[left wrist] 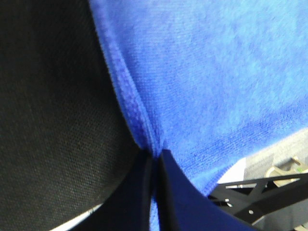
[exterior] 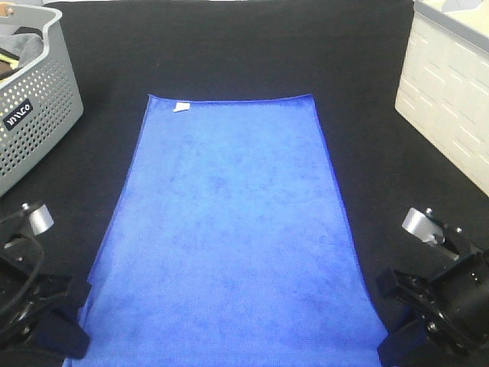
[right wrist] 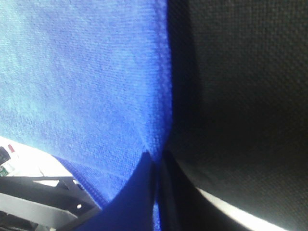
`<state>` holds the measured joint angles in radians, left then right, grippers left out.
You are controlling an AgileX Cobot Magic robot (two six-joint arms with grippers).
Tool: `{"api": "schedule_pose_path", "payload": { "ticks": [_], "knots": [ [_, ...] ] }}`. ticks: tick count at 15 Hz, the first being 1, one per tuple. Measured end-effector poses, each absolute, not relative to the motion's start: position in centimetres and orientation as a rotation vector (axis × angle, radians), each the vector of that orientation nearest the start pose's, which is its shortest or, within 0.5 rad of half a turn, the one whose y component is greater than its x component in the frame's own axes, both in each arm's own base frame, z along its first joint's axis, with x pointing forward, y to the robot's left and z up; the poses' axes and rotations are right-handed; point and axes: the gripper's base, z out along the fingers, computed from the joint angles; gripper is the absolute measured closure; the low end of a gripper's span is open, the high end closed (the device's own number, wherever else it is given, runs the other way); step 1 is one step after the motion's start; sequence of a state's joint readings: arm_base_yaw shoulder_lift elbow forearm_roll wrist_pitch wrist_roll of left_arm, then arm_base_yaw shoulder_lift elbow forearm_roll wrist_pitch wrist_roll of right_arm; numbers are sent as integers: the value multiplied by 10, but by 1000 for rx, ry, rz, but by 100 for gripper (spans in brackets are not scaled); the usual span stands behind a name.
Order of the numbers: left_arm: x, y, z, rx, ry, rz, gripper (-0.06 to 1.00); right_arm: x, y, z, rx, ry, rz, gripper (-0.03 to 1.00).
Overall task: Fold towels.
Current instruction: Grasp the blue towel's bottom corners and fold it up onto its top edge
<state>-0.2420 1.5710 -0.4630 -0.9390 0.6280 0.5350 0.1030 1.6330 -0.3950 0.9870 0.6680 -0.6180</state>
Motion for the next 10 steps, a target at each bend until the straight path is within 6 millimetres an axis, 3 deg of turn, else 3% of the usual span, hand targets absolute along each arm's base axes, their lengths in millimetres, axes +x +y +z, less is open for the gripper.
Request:
{"api": "schedule_pose_path", "payload": {
  "ticks": [2, 4, 7, 10],
  "knots": [
    [192, -90, 128, -57, 2995, -774, 93, 185, 67, 111, 206, 3056, 856, 97],
    [210, -92, 136, -88, 2924, -744, 93, 209, 69, 124, 178, 2982, 852, 97],
    [253, -102, 151, -53, 2829, -743, 93, 263, 73, 151, 130, 2858, 820, 97],
    [303, -112, 159, -23, 2769, -717, 93, 316, 76, 165, 99, 2812, 780, 97]
  ]
}}
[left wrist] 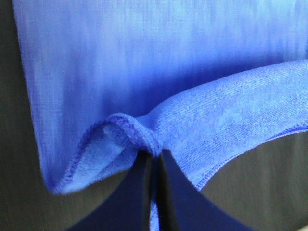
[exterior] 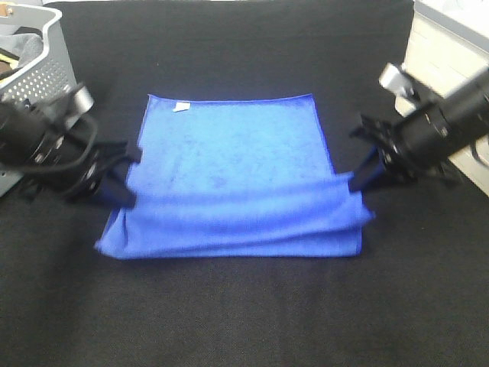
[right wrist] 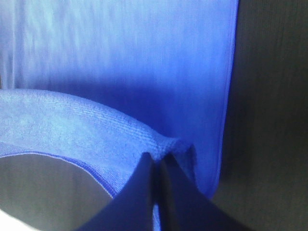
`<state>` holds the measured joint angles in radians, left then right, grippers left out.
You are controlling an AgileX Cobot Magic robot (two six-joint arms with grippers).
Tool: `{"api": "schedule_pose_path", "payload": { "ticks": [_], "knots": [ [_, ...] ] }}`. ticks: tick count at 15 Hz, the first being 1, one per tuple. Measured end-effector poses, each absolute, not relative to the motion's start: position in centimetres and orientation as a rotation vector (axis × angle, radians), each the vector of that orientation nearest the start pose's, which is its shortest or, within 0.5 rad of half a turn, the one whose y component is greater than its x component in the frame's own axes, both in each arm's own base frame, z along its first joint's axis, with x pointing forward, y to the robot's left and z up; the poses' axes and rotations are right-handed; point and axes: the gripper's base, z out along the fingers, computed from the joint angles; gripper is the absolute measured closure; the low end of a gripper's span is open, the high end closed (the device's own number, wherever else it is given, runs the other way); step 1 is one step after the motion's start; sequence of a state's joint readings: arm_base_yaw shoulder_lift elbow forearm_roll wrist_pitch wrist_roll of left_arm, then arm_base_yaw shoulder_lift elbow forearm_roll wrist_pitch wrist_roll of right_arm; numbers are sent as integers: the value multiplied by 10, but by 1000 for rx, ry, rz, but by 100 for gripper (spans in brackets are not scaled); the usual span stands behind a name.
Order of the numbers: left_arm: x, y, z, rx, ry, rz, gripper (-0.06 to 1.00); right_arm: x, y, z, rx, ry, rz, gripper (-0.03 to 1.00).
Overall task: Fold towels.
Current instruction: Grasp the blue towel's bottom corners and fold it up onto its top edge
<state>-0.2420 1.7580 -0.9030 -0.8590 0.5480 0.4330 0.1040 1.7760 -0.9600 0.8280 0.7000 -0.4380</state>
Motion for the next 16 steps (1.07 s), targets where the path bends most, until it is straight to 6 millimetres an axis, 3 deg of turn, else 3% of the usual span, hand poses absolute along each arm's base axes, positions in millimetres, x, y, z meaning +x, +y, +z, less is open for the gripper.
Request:
{"api": "schedule_pose_path", "payload": {
  "ticks": [2, 3, 8, 11, 13, 16],
  "knots": [
    [348, -119, 167, 4, 2715, -661, 93, 362, 81, 172, 75, 2791, 768, 97],
    [348, -119, 167, 4, 2715, -661, 93, 362, 81, 172, 75, 2791, 768, 97],
    [427, -133, 172, 26, 2615, -593, 93, 443, 89, 180, 15, 2727, 760, 97],
    [464, -123, 173, -33, 2560, -597, 93, 483, 92, 183, -13, 2681, 739, 97],
    [490, -122, 167, -27, 2516, -588, 93, 510, 94, 178, -27, 2644, 715, 97],
    [521, -127, 149, -27, 2447, -575, 93, 536, 94, 159, -37, 2616, 658, 97]
  ]
}}
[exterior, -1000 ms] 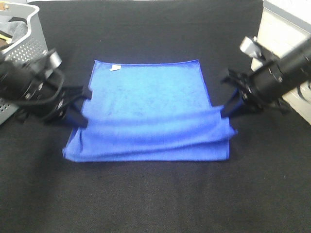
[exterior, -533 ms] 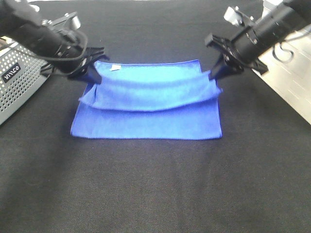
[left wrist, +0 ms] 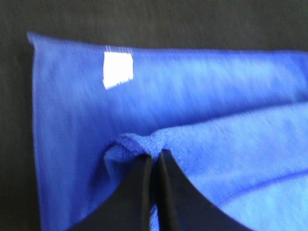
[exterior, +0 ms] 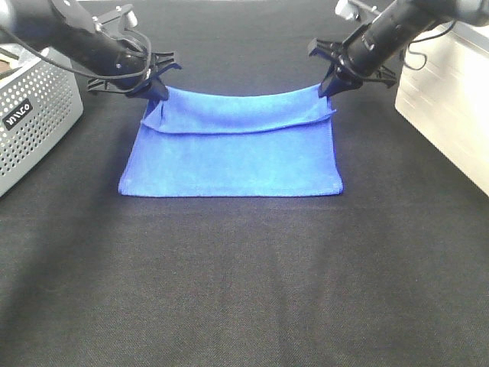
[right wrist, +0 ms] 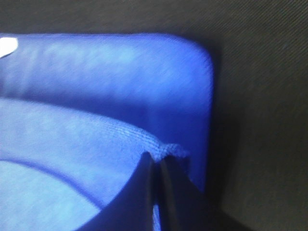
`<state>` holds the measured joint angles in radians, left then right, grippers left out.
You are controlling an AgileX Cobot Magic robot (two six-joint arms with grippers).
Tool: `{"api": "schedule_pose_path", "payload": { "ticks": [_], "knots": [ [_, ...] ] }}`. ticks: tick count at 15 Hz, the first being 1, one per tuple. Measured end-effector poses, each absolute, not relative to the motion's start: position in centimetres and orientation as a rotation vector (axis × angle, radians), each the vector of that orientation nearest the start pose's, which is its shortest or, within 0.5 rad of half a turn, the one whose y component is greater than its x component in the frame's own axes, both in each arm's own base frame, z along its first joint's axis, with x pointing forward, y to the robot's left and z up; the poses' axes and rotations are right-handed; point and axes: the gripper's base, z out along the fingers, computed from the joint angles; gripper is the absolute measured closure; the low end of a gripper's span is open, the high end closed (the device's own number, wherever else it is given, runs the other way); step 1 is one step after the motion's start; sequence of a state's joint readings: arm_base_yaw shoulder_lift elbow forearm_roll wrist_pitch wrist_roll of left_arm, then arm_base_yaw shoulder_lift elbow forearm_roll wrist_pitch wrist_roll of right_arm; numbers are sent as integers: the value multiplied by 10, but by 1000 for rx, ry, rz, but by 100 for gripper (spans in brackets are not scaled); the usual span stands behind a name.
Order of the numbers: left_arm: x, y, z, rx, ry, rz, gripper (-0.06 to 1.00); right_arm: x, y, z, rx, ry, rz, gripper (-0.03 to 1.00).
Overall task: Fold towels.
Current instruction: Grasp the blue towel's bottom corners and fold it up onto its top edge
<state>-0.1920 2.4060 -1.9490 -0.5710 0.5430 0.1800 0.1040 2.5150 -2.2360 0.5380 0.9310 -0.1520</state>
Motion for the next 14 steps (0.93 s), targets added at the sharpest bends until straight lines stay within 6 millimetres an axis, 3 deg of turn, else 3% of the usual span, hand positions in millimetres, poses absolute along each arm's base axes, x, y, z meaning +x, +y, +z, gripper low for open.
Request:
{"api": "schedule_pose_path", "payload": {
  "ticks": [6, 7, 8, 9, 10, 12, 14],
  "knots": [
    [554, -126, 122, 17, 2280, -470, 93, 558, 89, 126, -8, 2534, 563, 97],
    [555, -126, 118, 15, 2283, -468, 93, 559, 89, 125, -6, 2529, 561, 93],
    [555, -126, 116, 14, 2285, -467, 90, 559, 89, 124, -5, 2525, 557, 82],
    [555, -126, 116, 14, 2285, -467, 83, 559, 89, 124, -5, 2525, 557, 65],
    [555, -126, 116, 14, 2285, -467, 83, 559, 89, 124, -5, 2525, 557, 65],
    [556, -126, 118, 16, 2281, -466, 56, 558, 89, 124, -10, 2532, 554, 30],
    [553, -125, 121, 68, 2308, -444, 29, 552, 87, 134, -78, 2594, 518, 21]
  ]
}}
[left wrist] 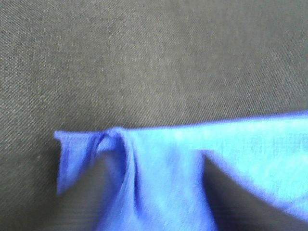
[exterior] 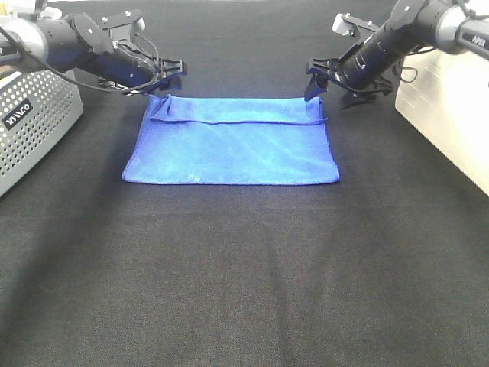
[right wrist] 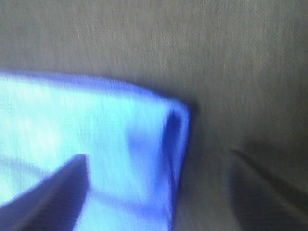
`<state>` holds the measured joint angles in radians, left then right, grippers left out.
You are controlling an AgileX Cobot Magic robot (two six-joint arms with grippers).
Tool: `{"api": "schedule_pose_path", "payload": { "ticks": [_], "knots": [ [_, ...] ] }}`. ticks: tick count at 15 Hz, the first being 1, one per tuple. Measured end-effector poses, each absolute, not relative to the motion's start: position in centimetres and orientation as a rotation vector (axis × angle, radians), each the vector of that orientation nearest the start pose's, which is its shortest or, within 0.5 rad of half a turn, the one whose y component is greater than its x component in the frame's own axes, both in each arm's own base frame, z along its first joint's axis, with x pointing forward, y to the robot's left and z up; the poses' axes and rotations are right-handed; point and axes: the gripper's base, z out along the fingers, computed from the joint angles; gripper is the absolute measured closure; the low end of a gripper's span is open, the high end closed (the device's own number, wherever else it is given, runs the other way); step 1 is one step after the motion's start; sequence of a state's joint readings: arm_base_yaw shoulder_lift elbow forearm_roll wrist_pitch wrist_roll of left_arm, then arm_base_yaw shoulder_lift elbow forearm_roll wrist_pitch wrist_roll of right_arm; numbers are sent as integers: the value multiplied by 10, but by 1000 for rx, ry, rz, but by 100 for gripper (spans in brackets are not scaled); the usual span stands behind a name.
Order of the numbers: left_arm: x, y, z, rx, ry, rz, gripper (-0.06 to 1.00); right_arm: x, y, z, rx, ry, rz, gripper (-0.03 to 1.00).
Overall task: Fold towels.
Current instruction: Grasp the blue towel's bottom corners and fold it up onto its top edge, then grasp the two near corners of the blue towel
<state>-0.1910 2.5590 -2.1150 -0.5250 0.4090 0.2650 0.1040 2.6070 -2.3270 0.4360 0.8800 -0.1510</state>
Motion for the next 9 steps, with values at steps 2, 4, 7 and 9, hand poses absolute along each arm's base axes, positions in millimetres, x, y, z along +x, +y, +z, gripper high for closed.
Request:
{"api": "schedule_pose_path", "payload": {
  "ticks": [2, 4, 7, 9],
  "knots": [
    [546, -117, 122, 131, 2412, -439, 26, 545, 86, 149, -129, 2633, 489, 19],
    [536, -113, 115, 140, 2557, -491, 27, 536, 87, 150, -134, 2724, 516, 19],
    [521, -110, 109, 8, 2767, -587, 27, 523, 87, 147, -154, 2868, 555, 22],
    [513, -110, 107, -15, 2855, -601, 27, 522, 87, 148, -136, 2880, 560, 22]
  ]
}}
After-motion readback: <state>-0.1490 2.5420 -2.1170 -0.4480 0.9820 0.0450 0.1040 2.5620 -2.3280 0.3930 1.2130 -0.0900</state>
